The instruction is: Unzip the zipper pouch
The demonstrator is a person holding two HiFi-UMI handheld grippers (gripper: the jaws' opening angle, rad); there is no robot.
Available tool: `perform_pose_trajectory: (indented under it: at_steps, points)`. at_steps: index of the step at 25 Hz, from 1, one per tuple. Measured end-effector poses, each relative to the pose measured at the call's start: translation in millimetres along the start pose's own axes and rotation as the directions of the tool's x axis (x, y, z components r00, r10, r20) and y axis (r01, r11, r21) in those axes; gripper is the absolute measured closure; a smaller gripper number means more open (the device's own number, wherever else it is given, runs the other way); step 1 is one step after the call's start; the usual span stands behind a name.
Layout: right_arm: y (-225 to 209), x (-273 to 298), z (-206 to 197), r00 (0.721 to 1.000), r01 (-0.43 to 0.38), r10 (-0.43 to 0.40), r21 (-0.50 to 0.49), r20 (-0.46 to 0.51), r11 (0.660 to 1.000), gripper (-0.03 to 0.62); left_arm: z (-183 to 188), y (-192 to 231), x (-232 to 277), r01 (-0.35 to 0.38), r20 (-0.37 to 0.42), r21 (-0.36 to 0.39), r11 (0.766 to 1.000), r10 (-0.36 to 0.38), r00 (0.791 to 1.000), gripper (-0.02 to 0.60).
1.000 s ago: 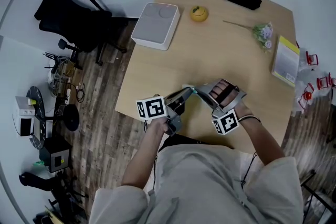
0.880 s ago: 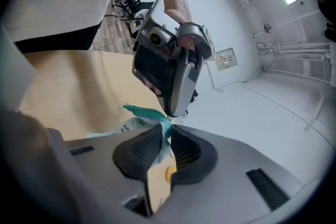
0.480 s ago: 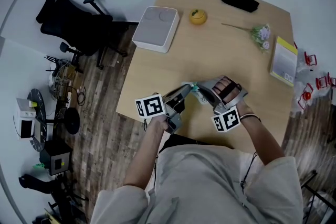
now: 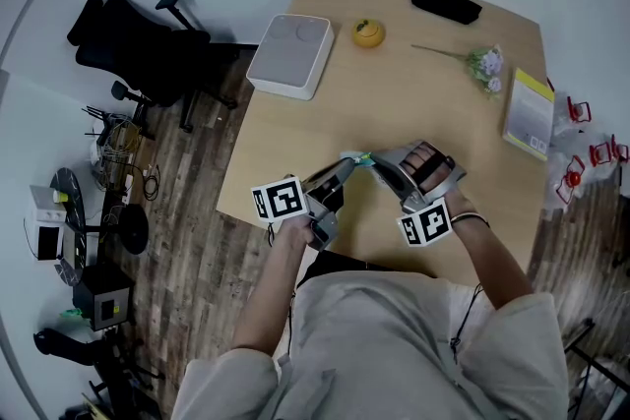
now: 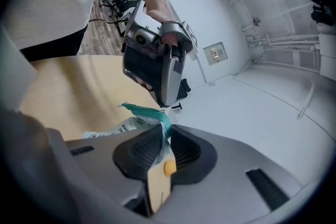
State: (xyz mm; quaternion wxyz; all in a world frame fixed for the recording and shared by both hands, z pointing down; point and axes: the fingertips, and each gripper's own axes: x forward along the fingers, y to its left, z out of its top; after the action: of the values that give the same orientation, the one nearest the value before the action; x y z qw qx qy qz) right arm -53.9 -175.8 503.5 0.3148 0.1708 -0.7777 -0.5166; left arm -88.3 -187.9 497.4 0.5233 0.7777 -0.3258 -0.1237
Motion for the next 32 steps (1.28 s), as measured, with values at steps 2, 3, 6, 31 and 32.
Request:
perform_pose_trajectory:
  at_steps: [2, 3, 6, 31, 32]
  points:
    - [-0.7, -1.4, 0.7, 1.000, 0.001, -0.001, 0.001, 0.002, 1.000, 0.539, -0.7, -0.8, -0.5, 0.003, 0.000, 0.001, 1.000, -0.003, 1.000, 0.557]
    - [-0.5, -2.0, 0.8, 1.000, 0.001, -0.001, 0.003, 0.003, 1.000, 0.539, -1.2, -0.5, -1.0, 0.001, -0.001, 0.004, 1.000, -0.001, 1.000, 0.557]
    - [-2.1, -4.1, -0.6, 1.000, 0.005, -0.005, 0.021, 0.003, 1.000, 0.539, -1.3, 3.1, -4.6, -0.012, -0.002, 0.008, 1.000, 0.012, 1.000, 0.557]
    - [-14.0, -31.2, -20.8, 1.000, 0.028, -0.028, 0.099, -0.004, 0.995, 0.539, -3.3, 10.8, -16.5, -0.047, -0.020, 0.042, 0.998, 0.048, 0.999, 0.557]
    - [-13.4, -32.1, -21.2, 1.000, 0.026, -0.026, 0.100, -0.003, 0.995, 0.539, -4.0, 10.5, -16.1, -0.046, -0.021, 0.041, 0.998, 0.047, 0.999, 0.557]
